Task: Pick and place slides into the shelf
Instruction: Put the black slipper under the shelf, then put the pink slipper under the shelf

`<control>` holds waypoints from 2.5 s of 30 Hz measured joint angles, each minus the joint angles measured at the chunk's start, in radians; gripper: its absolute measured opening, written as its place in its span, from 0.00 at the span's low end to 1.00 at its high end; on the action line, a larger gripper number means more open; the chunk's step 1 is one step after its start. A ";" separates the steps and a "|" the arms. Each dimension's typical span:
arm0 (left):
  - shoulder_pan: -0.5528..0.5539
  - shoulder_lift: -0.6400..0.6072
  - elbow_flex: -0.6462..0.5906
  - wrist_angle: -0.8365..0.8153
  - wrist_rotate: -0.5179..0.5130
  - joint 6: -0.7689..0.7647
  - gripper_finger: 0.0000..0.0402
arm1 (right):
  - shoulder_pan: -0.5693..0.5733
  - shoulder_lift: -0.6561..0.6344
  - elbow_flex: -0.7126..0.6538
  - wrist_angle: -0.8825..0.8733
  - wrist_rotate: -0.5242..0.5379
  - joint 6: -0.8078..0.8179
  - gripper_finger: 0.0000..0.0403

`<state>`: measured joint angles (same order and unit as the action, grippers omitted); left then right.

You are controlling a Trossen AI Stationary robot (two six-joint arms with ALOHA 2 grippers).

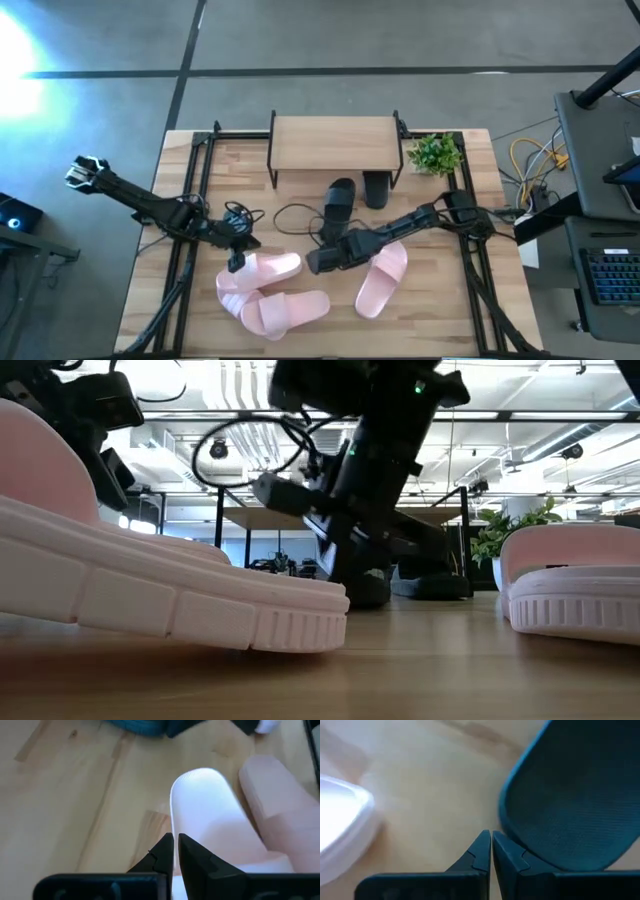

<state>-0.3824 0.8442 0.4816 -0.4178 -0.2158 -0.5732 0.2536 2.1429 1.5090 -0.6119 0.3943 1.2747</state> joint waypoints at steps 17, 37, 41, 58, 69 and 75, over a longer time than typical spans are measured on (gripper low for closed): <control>0.001 0.021 -0.003 -0.150 -0.055 0.061 0.03 | -0.254 -0.013 -0.007 -0.106 -0.077 -0.112 0.03; 0.001 0.022 0.011 -0.104 -0.022 0.054 0.03 | -0.128 -0.153 0.011 -0.122 -0.268 -0.328 0.03; 0.001 0.014 0.026 -0.105 0.026 0.056 0.03 | -0.066 -0.235 -0.031 -0.130 -0.383 -0.290 0.03; 0.000 0.012 0.034 -0.060 0.168 0.003 0.03 | 0.377 -0.433 -0.150 -0.298 -0.259 0.097 0.03; 0.001 -0.001 0.078 -0.051 0.158 0.007 0.04 | 0.447 -0.428 -0.069 -0.483 -0.243 0.033 0.26; 0.001 -0.003 0.167 -0.036 0.156 0.065 0.07 | 0.446 -0.427 -0.071 -0.484 -0.243 0.016 0.46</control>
<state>-0.3817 0.8413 0.6488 -0.4534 -0.0602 -0.5080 0.6998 1.7157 1.4375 -1.0963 0.1514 1.2903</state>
